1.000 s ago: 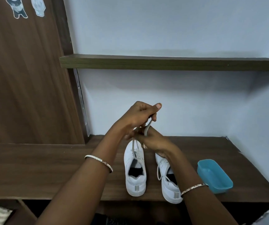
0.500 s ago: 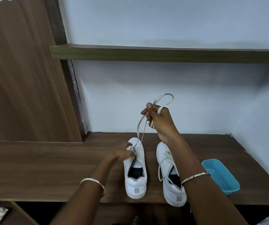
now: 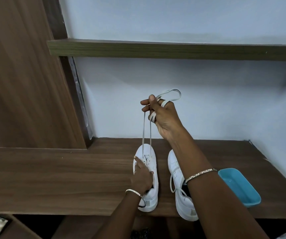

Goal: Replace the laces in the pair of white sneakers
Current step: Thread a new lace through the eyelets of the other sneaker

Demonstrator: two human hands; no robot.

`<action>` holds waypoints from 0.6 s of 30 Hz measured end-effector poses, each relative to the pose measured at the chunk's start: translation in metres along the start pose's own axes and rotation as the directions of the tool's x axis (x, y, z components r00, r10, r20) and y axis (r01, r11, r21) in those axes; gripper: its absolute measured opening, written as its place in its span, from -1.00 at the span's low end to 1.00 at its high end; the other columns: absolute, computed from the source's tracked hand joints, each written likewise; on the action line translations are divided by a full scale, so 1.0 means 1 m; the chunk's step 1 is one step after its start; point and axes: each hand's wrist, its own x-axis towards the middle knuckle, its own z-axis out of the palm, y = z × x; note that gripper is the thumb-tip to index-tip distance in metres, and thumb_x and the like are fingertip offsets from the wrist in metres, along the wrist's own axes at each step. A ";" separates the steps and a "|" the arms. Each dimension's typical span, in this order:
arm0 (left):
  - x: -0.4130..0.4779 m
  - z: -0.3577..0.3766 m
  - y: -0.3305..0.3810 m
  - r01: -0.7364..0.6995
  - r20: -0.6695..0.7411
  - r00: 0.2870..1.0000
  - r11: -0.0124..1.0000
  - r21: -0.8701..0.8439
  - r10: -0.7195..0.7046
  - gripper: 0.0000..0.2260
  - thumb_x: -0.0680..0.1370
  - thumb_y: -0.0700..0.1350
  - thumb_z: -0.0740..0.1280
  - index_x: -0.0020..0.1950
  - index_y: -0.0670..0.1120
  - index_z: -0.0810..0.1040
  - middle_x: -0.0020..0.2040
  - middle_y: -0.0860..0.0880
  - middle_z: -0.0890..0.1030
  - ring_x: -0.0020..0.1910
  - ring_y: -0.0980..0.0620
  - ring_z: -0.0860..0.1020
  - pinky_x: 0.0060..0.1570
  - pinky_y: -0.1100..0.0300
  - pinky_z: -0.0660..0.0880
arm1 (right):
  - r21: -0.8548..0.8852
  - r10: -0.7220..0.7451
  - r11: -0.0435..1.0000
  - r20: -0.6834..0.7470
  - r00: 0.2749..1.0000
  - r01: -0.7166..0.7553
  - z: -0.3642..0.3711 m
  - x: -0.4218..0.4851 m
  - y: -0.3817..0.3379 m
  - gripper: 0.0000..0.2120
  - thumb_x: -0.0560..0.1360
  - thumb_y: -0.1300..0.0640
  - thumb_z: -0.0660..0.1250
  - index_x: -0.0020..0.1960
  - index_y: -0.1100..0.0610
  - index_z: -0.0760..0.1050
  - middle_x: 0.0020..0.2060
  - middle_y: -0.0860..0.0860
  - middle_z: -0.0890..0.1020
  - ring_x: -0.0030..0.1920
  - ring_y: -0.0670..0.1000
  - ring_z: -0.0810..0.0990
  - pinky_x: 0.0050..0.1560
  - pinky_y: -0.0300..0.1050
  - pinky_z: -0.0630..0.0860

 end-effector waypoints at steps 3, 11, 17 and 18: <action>-0.001 -0.001 0.004 0.017 0.022 1.000 0.999 0.040 -0.018 -0.19 0.65 -0.06 0.20 0.51 -0.30 -0.40 0.59 -0.29 0.00 0.54 -0.19 0.20 0.47 -0.06 0.21 | -0.031 -0.005 1.000 -0.007 1.000 0.005 0.007 0.000 -0.008 -0.67 0.66 0.07 0.23 0.03 0.35 0.58 -0.27 0.04 0.66 -0.28 -0.09 0.62 -0.38 -0.26 0.35; 0.009 -0.014 0.003 0.012 0.014 1.000 0.998 -0.057 -0.011 -0.39 0.56 0.07 0.36 0.47 -0.19 0.25 0.42 -0.18 0.40 0.41 -0.15 0.36 0.38 -0.05 0.32 | -0.122 -0.001 0.993 0.030 1.000 0.004 -0.006 -0.010 -0.002 -0.64 0.64 0.03 0.26 0.01 0.33 0.63 -0.29 0.04 0.65 -0.25 -0.06 0.58 -0.31 -0.20 0.36; -0.006 -0.042 -0.004 0.063 -0.278 0.952 0.972 -0.228 -0.127 -0.65 0.43 0.08 0.49 0.11 -0.07 0.60 0.06 -0.04 0.63 0.09 -0.10 0.59 0.11 0.07 0.51 | -0.544 0.034 0.838 0.133 0.991 0.044 -0.039 -0.037 0.019 -0.67 0.64 -0.01 0.26 -0.10 0.15 0.69 -0.45 -0.09 0.56 -0.37 -0.18 0.53 -0.19 -0.22 0.39; -0.008 -0.044 -0.005 0.050 -0.288 0.951 0.978 -0.204 -0.109 -0.70 0.42 0.05 0.49 0.07 -0.06 0.61 -0.01 -0.02 0.64 0.02 -0.08 0.60 0.05 0.08 0.52 | -0.600 0.059 0.798 0.158 0.986 0.048 -0.045 -0.042 0.019 -0.67 0.64 -0.01 0.26 -0.10 0.15 0.69 -0.46 -0.09 0.56 -0.37 -0.21 0.55 -0.16 -0.23 0.39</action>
